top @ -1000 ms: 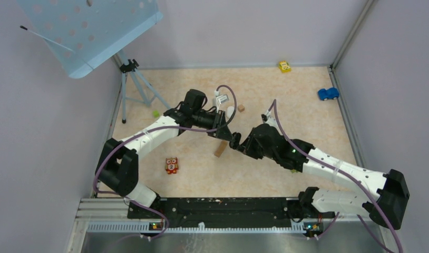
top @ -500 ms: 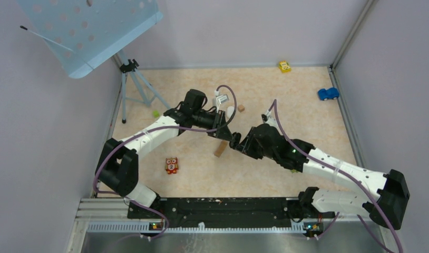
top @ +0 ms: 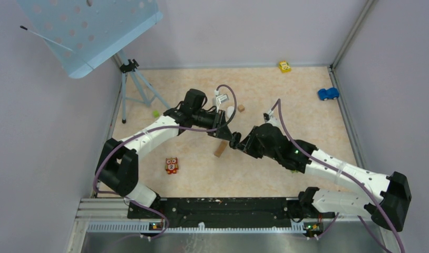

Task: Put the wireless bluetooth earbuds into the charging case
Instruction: Adjust the left earbud in the left side groove of the charging case.

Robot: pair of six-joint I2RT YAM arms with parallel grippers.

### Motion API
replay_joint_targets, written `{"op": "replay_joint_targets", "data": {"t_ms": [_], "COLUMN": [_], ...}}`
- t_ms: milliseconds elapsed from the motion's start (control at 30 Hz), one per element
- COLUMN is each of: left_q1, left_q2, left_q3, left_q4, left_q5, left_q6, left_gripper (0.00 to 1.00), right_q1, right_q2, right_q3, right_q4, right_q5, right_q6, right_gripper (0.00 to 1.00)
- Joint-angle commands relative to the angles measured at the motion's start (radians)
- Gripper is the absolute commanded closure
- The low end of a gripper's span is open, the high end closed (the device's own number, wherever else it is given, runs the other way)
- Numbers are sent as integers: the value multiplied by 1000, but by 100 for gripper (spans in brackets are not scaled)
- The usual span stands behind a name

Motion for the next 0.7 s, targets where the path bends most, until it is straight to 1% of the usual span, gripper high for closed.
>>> {"op": "replay_joint_targets", "data": {"t_ms": [0,233,267,400,667], "left_q1": [-2,-3,-2,-3,-3], "left_q2": [-26,-27,-27,-27,-28], "left_q3": [42,33,32,32,28], "left_q4": [18,23,24,24,24], "left_q5": [18,19,19,17,17], "left_q6": [14,13,13,14,13], "left_gripper": [100,100,100,100,100], "right_q1": [-10,-9,-10,-10,-9], "right_q2": [-33,-61,-62,-67,-76], "right_q3": [-15,-29,-32,-45,-65], "right_q4": [60,69,71,91,124], "right_q5": [8,24,24,21,15], "right_q6": [19,25,25,31,38], "right_gripper": [85,87,86,74,73]}}
